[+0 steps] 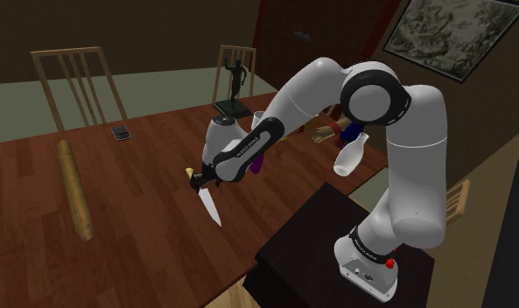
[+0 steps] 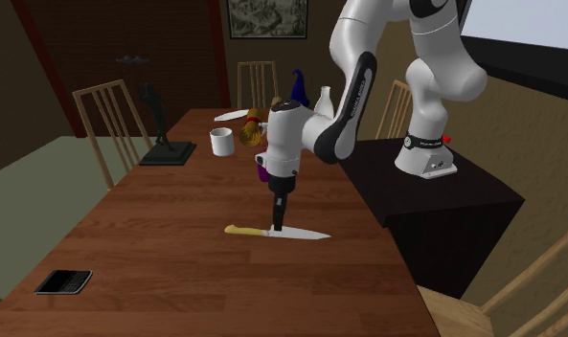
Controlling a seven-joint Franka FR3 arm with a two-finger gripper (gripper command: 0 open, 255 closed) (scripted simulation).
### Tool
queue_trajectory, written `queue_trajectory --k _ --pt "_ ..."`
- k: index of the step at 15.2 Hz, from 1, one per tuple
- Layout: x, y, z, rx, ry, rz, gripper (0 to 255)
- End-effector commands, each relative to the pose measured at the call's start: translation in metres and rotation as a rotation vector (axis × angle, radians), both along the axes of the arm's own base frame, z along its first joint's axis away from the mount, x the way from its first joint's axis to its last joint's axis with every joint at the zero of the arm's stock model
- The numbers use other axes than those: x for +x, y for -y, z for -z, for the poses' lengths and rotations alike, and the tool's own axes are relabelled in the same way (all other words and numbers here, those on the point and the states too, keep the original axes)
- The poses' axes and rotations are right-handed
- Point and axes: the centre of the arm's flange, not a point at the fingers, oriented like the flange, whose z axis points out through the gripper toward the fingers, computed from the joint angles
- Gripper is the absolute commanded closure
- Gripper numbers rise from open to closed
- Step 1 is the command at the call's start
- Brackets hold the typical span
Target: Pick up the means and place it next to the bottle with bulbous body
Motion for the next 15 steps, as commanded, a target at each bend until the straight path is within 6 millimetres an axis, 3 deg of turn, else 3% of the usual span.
queue_trajectory --k 1,8,15 --pt "0.017 -0.007 -0.007 -0.029 -0.006 -0.022 0" --pt "0.020 -0.009 0.033 -0.029 -0.006 -0.022 0" --pt "0.020 -0.009 0.033 -0.029 -0.006 -0.022 0"
